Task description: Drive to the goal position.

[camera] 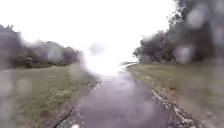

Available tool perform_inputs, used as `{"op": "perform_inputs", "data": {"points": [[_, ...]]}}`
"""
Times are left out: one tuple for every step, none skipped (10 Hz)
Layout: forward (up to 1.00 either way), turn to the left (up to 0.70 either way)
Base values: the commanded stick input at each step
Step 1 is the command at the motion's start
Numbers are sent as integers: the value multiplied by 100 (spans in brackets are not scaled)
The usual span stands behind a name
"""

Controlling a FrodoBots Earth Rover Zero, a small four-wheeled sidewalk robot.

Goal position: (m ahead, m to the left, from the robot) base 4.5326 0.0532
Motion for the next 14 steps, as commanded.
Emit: {"op": "perform_inputs", "data": {"points": [[85, 0], [85, 0], [85, 0], [85, 0], [85, 0], [85, 0], [85, 0], [85, 0], [85, 0], [85, 0], [85, 0], [85, 0], [85, 0], [85, 0]]}}
